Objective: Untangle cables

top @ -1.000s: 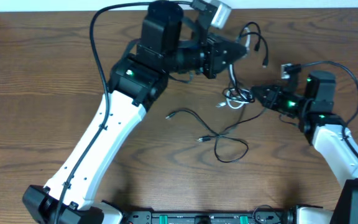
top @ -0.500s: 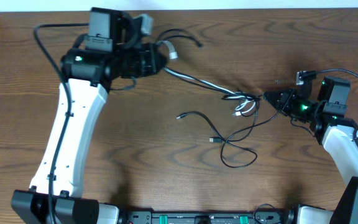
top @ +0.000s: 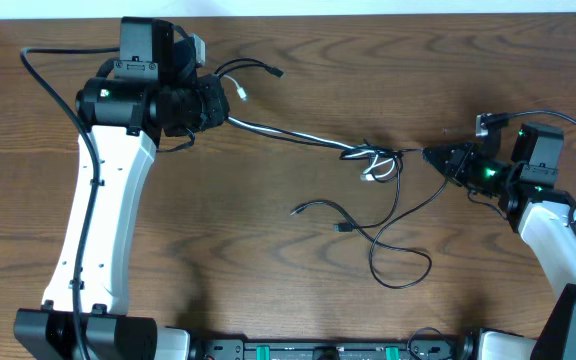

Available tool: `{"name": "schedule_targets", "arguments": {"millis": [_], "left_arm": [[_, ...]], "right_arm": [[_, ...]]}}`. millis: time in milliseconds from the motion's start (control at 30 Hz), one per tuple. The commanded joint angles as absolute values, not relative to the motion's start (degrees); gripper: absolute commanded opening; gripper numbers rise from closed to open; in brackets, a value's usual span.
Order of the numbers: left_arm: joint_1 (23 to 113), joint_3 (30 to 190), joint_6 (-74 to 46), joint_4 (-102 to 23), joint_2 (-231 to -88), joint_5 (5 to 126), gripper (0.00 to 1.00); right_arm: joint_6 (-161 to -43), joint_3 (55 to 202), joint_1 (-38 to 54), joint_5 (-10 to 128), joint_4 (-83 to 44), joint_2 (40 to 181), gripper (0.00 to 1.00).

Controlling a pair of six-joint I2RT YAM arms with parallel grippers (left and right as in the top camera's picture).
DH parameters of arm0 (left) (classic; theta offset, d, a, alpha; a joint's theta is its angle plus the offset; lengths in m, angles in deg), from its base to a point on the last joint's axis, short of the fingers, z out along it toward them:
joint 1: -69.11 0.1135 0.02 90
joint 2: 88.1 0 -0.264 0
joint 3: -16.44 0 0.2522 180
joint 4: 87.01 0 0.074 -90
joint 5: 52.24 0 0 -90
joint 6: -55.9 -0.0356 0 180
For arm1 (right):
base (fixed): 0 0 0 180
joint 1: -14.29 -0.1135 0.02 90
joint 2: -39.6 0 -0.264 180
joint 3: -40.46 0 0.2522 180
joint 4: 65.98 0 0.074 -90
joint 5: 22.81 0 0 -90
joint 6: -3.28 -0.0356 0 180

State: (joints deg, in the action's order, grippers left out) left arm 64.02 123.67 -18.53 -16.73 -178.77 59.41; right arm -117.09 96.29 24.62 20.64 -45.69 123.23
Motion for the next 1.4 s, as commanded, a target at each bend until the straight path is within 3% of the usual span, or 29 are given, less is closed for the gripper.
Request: {"name": "schedule_targets", "arguments": {"millis": [0,33,100,133,267,433,900,1133,1233,1367], "left_arm": [[64.79,124.17,-19.45,-16.01,-178.44,56.11,0.17],[64.79,124.17,-19.45,-15.47,-178.44,56.15,0.36],[64.79,124.17,-19.47,-14.37,-178.44,56.33,0.83],[64.79,124.17,-19.47,-13.91,-178.44,56.33,0.89],[64.57,124.17,-21.31,-12.60,-178.44,56.85,0.90],[61.62,124.15,-33.00,-11.79,-178.44,62.82,0.91],[41.53,113.26,-57.48,-12.95,-178.77,62.17,0.91],[32.66,104.41,-56.30,-32.49,-180.06,62.08,0.91],[30.65,103.17,-47.58,-39.90,-183.69,55.85,0.91],[28.46,103.17,-45.13,-46.20,-190.77,55.65,0.90]], "right_arm": [[-117.11,96.44,25.45,22.80,-45.76,123.52,0.01],[-117.11,96.44,25.45,22.43,-45.78,123.52,0.01],[-117.59,96.44,25.45,22.43,-46.04,123.52,0.01],[-117.57,96.44,25.45,22.43,-46.17,123.52,0.01],[-117.57,96.44,25.45,22.41,-46.15,123.52,0.01],[-117.57,96.44,25.45,21.82,-46.28,123.52,0.01],[-117.57,96.44,25.45,21.82,-46.24,123.52,0.01],[-117.97,96.44,25.45,21.78,-46.19,123.52,0.01],[-117.97,96.44,25.45,21.76,-46.15,123.52,0.01],[-117.97,96.44,25.45,21.78,-46.15,123.52,0.01]]}}
